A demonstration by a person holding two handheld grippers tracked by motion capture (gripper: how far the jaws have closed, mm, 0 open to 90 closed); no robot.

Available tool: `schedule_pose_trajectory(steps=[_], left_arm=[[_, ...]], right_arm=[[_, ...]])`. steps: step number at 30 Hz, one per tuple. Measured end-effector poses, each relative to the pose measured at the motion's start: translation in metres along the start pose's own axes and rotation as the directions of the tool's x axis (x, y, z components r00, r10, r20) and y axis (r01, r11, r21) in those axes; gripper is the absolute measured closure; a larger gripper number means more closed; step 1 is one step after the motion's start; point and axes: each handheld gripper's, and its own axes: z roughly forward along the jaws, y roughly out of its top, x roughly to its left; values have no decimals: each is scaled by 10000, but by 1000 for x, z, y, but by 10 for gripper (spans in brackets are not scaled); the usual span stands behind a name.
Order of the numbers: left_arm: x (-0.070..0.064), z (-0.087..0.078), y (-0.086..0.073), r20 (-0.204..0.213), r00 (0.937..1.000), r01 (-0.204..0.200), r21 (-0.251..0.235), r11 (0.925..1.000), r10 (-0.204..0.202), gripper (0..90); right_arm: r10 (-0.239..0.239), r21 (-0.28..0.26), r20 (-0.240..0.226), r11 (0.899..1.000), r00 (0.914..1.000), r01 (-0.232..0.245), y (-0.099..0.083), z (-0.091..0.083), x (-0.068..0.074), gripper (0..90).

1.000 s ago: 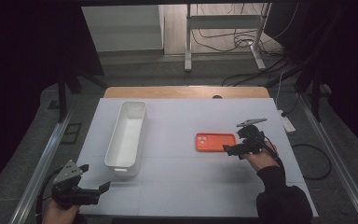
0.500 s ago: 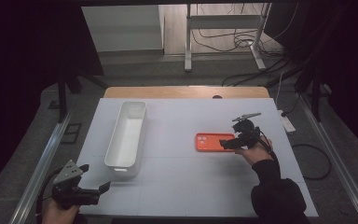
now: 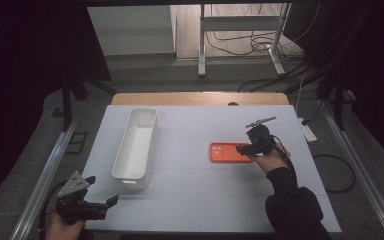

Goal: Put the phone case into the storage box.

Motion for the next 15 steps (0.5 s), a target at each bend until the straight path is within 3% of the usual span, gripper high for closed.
schedule_pose_trajectory(steps=[2,7,15], left_arm=[[0,0,0,-2,10000,-9,3,10000,9,0],[0,0,0,-11,10000,-21,-7,10000,21,0],[-1,0,0,-20,10000,-67,5,10000,67,0]], right_arm=[[-99,34,-271,9999,9996,100,1,-1,-1,604],[-215,271,-654,9994,9976,233,2,2,-2,892],[-449,599,-626,9970,9970,486,-1,12,1,893]])
